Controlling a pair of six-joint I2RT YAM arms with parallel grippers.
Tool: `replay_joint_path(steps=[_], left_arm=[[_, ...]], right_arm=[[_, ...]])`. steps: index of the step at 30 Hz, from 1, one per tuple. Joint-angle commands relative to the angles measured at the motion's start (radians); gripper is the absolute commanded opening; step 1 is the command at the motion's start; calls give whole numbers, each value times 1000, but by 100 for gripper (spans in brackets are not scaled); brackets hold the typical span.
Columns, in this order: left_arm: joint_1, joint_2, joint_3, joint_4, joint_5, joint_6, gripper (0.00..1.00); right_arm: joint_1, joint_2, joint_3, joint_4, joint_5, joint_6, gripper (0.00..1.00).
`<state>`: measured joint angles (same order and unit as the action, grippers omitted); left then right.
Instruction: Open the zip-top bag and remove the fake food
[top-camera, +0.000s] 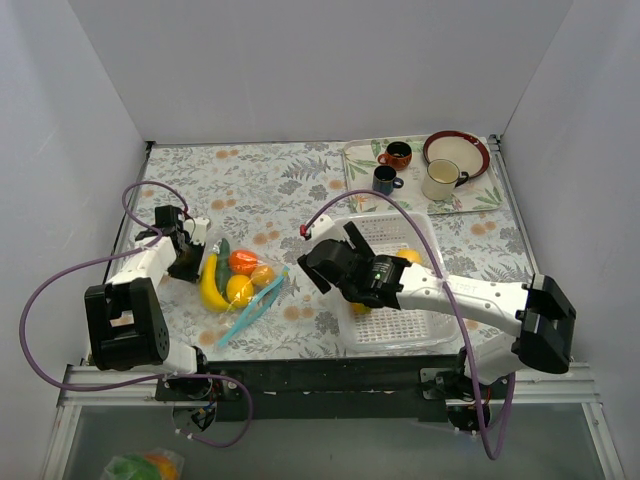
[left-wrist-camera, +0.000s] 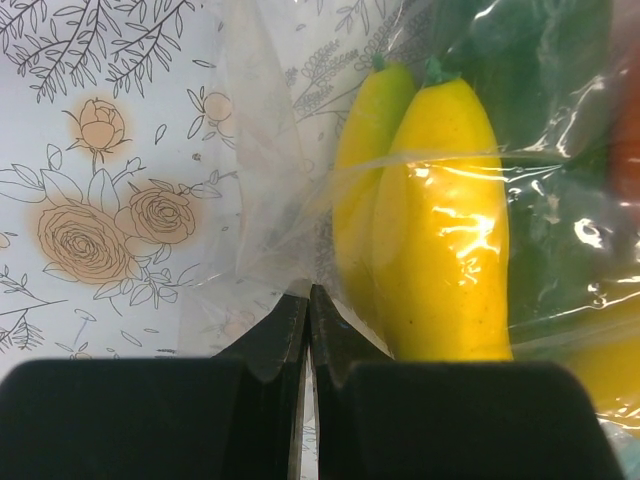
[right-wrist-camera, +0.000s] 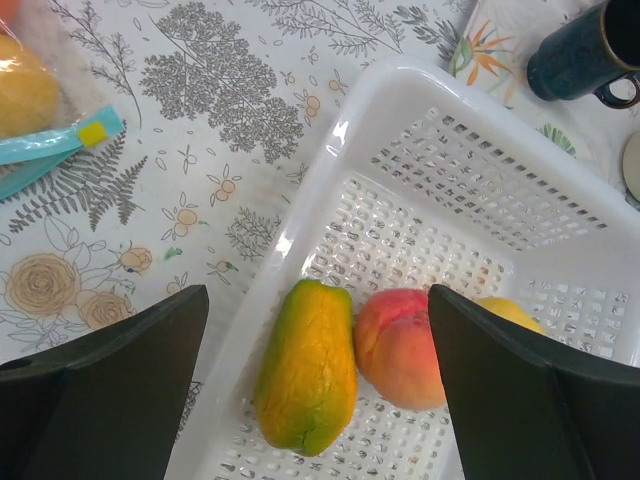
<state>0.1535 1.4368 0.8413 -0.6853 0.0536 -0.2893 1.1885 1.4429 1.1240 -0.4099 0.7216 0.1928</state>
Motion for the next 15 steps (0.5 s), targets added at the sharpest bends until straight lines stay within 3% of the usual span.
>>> replay_joint_path(steps=[1, 4, 6, 7, 9, 10, 15], left_arm=[[4, -35, -1, -11, 25, 4, 0], [3, -32, -1, -14, 37, 6, 0], [3, -26, 1, -13, 38, -2, 0], [3, -24, -1, -8, 40, -4, 0], [3, -26, -8, -2, 38, -4, 0], [3, -30, -25, 10, 37, -5, 0], [3, -24, -74, 59, -3, 3, 0]], right_arm=[[-16, -19, -19, 0, 30, 14, 98], [15, -74, -46, 104, -13, -47, 98], [49, -78, -43, 172, -60, -101, 89], [69, -50, -36, 192, -92, -125, 64], [83, -18, -32, 206, -163, -127, 30], [94, 8, -55, 230, -192, -136, 3], [114, 53, -168, 523, -388, -138, 1]])
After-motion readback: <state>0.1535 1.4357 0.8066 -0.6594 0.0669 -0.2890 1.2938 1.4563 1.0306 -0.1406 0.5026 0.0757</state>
